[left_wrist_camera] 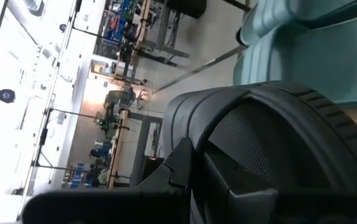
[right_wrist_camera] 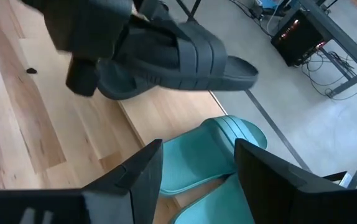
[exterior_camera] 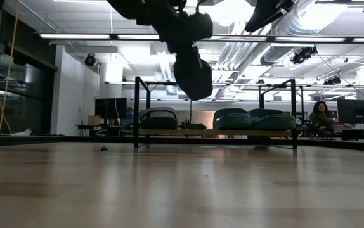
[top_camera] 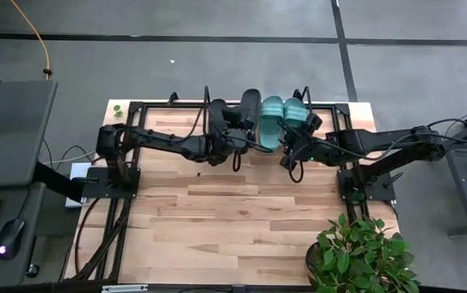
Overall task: Pick and place slides into the shelf
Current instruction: Put the black slide on the shelf
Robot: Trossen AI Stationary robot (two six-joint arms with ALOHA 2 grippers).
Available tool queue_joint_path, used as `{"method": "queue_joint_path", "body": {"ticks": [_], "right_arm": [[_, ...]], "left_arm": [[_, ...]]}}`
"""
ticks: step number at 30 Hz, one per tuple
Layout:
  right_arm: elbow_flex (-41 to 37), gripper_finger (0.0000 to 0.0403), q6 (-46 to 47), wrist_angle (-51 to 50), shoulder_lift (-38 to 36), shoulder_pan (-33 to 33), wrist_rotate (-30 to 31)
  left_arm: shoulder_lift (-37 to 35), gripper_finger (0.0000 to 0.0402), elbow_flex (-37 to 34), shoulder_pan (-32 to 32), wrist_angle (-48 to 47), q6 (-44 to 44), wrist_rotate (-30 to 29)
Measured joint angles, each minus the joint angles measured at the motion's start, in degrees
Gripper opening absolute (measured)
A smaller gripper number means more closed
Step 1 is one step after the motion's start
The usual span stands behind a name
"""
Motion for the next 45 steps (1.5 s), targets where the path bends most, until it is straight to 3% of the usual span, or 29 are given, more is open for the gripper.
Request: {"method": "queue_joint_path", "body": {"ticks": [8,18,30,45], "right_arm": [[0.0,0.0190,0.1,0.0,0.0,1.3,-0.3],[0.0,0.0190,0.2,1.6,0.0,4.5,1.5],[0.0,0.0190,0.5,1.6,1.1,5.0,2.3],[0.0,0.0190,0.5,2.1,2.8,5.0,2.6]], "left_arm": [[4.2,0.0005,0.0,1.4,2.4,0.6,-0.8],[4.4,0.0005,0.0,3.5,1.5,-3.9,1.4],[8.8,0.0005,0.1,3.4,1.9,-4.9,1.3],[9.2,0.0005,0.0,2.2,-1.2,-8.6,2.7]]}}
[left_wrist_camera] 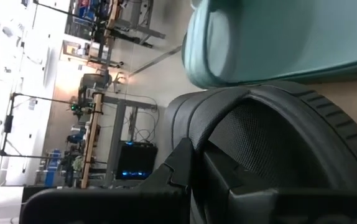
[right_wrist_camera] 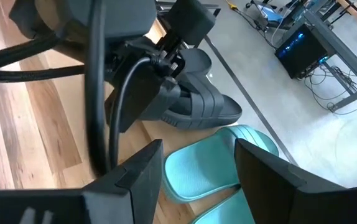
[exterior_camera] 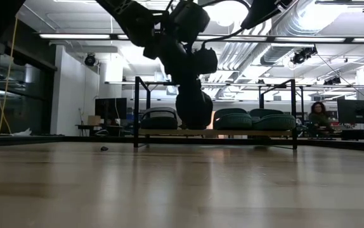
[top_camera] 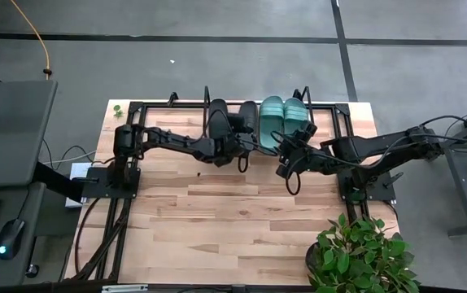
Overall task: Pick and place slides into the shelf
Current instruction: Put the black slide on the shelf
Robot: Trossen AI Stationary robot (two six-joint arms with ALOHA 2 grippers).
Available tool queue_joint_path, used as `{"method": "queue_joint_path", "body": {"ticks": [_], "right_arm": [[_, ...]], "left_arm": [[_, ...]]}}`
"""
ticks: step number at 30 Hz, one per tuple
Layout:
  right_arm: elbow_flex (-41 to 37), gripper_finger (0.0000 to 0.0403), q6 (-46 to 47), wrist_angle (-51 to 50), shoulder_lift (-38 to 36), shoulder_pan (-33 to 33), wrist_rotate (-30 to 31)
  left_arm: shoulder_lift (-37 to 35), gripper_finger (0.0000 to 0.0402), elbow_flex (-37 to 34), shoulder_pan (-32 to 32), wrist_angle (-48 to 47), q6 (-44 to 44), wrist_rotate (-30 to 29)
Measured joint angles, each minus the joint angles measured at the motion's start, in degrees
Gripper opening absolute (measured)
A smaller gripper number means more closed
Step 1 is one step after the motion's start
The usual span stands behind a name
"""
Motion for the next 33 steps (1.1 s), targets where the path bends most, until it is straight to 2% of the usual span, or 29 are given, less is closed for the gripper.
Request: {"method": "queue_joint_path", "body": {"ticks": [17,26,33], "right_arm": [[0.0,0.0190,0.3,0.5,0.2,0.0,-0.1],[0.0,0.0190,0.6,0.8,0.2,0.0,-0.2],[0.0,0.0190,0.6,0.8,0.2,0.0,-0.3]], "left_arm": [[0.0,0.0008,0.0,-0.8,-3.9,-3.4,3.7],[0.0,0.0054,0.0,-0.4,-3.4,-4.8,9.5],[0.0,0.0083,0.0,-0.4,-3.6,-5.8,10.3]]}}
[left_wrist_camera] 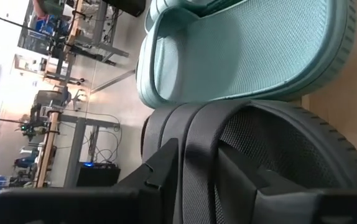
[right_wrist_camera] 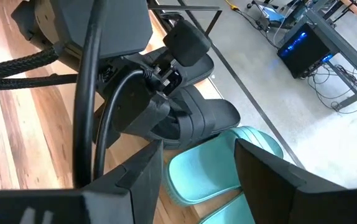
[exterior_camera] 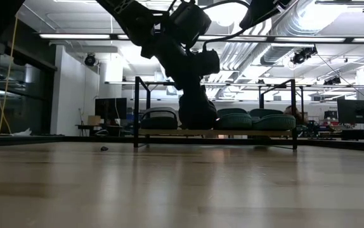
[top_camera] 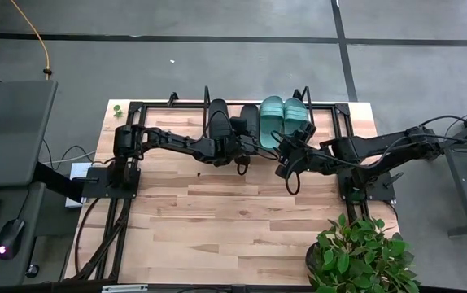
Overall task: Pick and place slides into the shelf
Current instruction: Put the black slide on the shelf
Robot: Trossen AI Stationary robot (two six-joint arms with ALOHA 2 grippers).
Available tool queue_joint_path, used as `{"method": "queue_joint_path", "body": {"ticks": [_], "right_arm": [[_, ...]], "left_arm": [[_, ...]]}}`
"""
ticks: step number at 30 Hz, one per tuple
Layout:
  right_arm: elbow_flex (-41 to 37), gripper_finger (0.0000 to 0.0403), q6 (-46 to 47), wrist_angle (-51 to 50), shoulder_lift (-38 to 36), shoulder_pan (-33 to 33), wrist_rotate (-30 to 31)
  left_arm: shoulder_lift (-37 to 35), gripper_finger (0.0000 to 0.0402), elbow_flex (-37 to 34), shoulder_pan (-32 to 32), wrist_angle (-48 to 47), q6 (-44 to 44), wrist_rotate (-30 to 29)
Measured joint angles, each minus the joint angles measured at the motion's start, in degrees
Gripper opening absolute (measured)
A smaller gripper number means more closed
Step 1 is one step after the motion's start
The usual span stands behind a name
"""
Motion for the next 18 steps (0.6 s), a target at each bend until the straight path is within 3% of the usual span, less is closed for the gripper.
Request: {"method": "queue_joint_path", "body": {"ticks": [18], "right_arm": [[0.0,0.0190,0.7,0.0,0.0,0.0,-1.6]], "left_arm": [[0.0,0.0244,0.0,2.1,-2.0,0.9,-0.6]]}}
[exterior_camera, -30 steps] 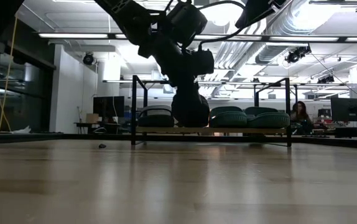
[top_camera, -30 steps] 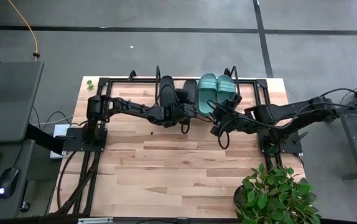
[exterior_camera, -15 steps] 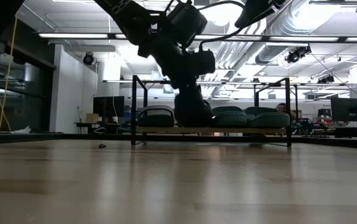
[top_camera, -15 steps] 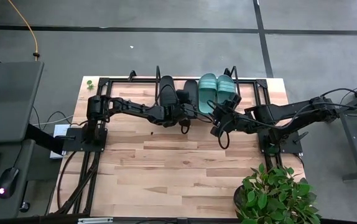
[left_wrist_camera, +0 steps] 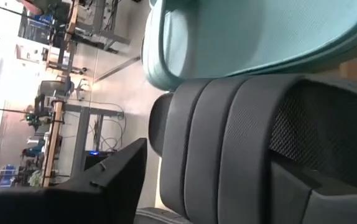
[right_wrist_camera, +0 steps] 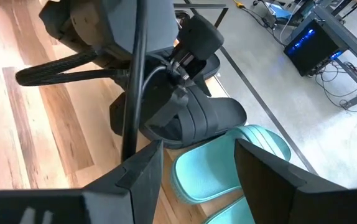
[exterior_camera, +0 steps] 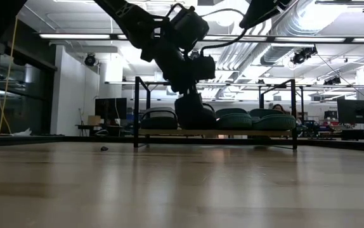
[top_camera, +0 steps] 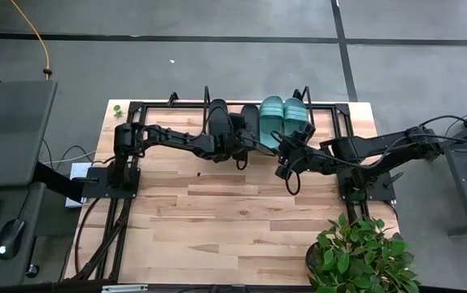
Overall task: Pick and place slides into the shelf
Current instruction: Put the black slide on the shelf, then return to Home Position
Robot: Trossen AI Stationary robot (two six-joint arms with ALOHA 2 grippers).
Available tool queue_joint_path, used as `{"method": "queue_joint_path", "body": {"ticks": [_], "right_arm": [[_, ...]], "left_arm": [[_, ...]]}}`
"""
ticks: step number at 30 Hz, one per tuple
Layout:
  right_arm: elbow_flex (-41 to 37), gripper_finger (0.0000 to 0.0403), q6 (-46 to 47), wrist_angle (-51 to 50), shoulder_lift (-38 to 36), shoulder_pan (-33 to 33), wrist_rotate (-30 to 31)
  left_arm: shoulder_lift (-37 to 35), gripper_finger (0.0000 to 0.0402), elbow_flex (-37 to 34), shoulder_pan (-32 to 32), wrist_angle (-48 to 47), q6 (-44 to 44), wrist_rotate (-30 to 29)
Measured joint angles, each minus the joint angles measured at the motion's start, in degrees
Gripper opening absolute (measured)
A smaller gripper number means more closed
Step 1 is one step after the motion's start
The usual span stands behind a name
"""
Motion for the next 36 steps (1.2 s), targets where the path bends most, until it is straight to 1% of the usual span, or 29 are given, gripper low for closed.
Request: {"method": "queue_joint_path", "body": {"ticks": [7,13,31,36], "right_arm": [[0.0,0.0190,0.1,0.0,0.0,0.0,-0.2],[-0.9,0.0190,0.1,0.5,0.1,0.0,-1.3],[-0.9,0.0190,0.0,1.1,0.3,0.0,-1.4],[-0.9,0.0190,-0.5,1.1,0.3,0.0,-1.4]], "left_arm": [[0.0,0.0277,0.0,-0.2,-0.8,-0.9,0.7],[0.0,0.0292,0.0,-0.2,-2.5,-2.2,1.1],[-0.3,0.0294,0.1,-2.6,-3.1,-1.4,1.2],[-0.3,0.0294,2.1,-3.4,-6.3,-2.1,1.4]]}}
